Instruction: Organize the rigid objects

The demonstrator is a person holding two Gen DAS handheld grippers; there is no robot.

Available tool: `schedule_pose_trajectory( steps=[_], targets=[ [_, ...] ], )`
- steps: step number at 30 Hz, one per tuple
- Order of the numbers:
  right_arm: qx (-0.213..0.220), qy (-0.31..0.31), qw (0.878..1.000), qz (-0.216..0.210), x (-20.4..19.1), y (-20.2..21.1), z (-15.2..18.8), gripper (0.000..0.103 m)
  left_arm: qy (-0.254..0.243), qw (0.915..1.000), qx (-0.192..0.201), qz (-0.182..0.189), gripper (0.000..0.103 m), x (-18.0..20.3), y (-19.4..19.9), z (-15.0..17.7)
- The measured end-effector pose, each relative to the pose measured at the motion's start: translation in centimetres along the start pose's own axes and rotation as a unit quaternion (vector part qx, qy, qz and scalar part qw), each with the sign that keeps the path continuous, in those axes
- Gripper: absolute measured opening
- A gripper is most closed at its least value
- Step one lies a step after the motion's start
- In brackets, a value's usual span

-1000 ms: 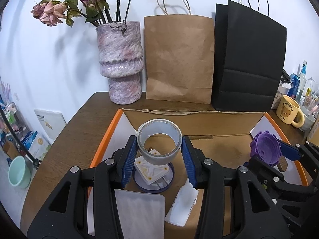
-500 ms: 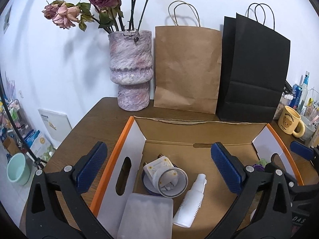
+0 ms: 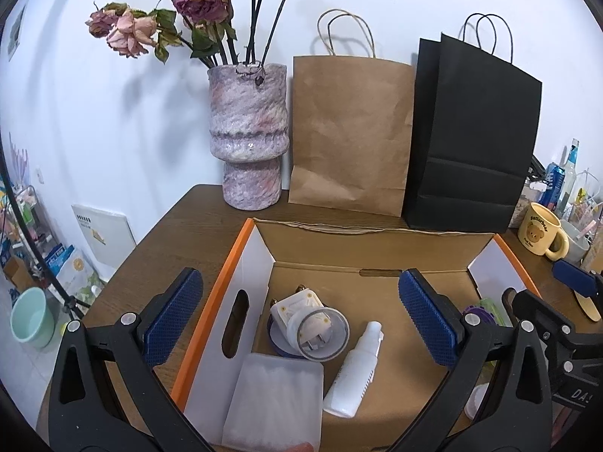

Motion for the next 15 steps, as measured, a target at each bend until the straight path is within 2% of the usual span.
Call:
schedule_pose_trajectory(
  steps=[12, 13, 14, 15],
  targets=[
    [0.016, 0.006, 1.0, 0.006, -1.4, 4.8, 2.2, 0.088, -0.022, 0.9995, 0.019, 0.008, 0.103, 0.2, 4.9, 2.0],
    [0.017, 0.009, 1.0, 0.01, -1.5, 5.2, 2.4, 0.084, -0.023, 0.9995, 0.019, 0.008, 0.103, 0.1, 5.3, 2.2],
    [0.018, 0.016, 1.0, 0.015, -1.8, 5.8, 2.7, 0.069, -0.024, 0.9995, 0.019, 0.007, 0.103, 0.0, 5.6, 2.5],
    [0.017, 0.018, 1.0, 0.014, -2.0, 6.3, 3.0, 0.067, -0.024, 0.9995, 0.019, 0.007, 0.103, -0.2, 6.1, 2.8]
  ],
)
Point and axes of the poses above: each gripper's, at about its wrist camera, not at the fingertips, and y roughly against the way its jaws point, x to its right, z to its underside, the point moved 7 cm from there along -y, roughly the way its jaws point, and after that the axes turned 7 degrees about -x, right-handed, at the moved point
